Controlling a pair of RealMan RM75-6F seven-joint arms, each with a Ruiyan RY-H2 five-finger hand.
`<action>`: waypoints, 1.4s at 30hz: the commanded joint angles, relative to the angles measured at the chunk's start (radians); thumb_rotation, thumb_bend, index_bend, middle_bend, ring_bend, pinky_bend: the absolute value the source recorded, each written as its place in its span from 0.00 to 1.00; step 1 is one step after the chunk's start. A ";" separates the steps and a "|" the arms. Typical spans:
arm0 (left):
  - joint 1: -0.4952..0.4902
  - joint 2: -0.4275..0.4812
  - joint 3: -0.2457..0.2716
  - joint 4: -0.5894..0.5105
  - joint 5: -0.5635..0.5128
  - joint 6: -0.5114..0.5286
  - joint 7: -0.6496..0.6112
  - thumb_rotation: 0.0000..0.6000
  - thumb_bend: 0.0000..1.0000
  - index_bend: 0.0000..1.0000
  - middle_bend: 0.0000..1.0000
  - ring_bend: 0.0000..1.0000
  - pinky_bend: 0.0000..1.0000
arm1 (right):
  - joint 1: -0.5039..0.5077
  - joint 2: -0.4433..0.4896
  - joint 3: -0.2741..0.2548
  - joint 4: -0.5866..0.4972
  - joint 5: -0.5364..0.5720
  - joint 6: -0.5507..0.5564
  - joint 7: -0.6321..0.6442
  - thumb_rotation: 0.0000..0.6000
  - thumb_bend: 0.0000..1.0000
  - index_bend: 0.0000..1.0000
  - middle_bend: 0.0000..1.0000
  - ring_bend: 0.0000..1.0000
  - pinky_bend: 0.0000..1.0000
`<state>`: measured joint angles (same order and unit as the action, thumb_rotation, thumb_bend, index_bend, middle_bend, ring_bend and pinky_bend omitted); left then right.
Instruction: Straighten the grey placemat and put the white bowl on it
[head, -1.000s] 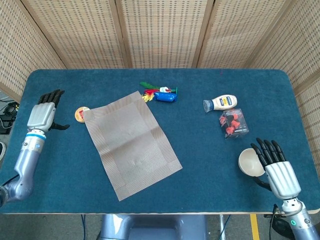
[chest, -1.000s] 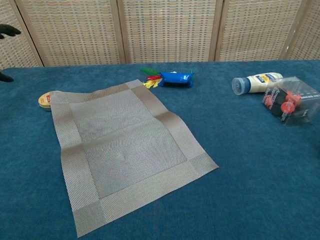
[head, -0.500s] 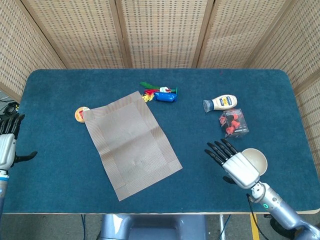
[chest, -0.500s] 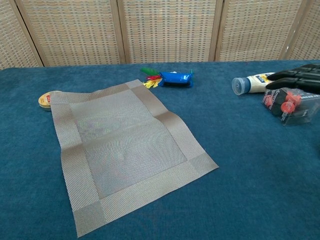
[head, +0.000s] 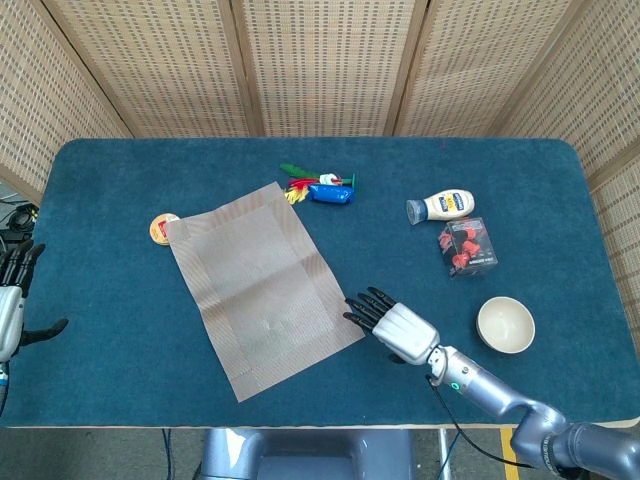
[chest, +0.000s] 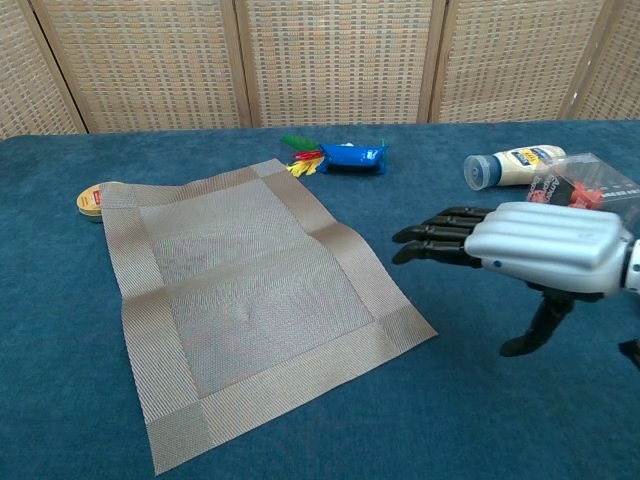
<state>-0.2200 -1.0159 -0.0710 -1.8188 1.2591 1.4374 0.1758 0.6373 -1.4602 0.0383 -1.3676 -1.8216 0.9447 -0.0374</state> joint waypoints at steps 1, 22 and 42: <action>0.000 -0.006 0.004 0.008 0.010 -0.006 0.008 1.00 0.00 0.00 0.00 0.00 0.00 | 0.036 -0.058 0.026 0.051 0.040 -0.041 -0.039 1.00 0.00 0.13 0.00 0.00 0.00; 0.002 0.008 -0.018 0.017 0.005 -0.056 -0.051 1.00 0.00 0.00 0.00 0.00 0.00 | 0.108 -0.192 0.036 0.127 0.154 -0.092 -0.132 1.00 0.00 0.14 0.00 0.00 0.00; 0.005 0.018 -0.027 0.023 0.017 -0.077 -0.083 1.00 0.00 0.00 0.00 0.00 0.00 | 0.164 -0.274 0.062 0.174 0.215 -0.085 -0.177 1.00 0.16 0.19 0.00 0.00 0.00</action>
<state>-0.2149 -0.9976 -0.0977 -1.7961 1.2764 1.3602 0.0930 0.7994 -1.7331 0.0987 -1.1931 -1.6077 0.8569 -0.2162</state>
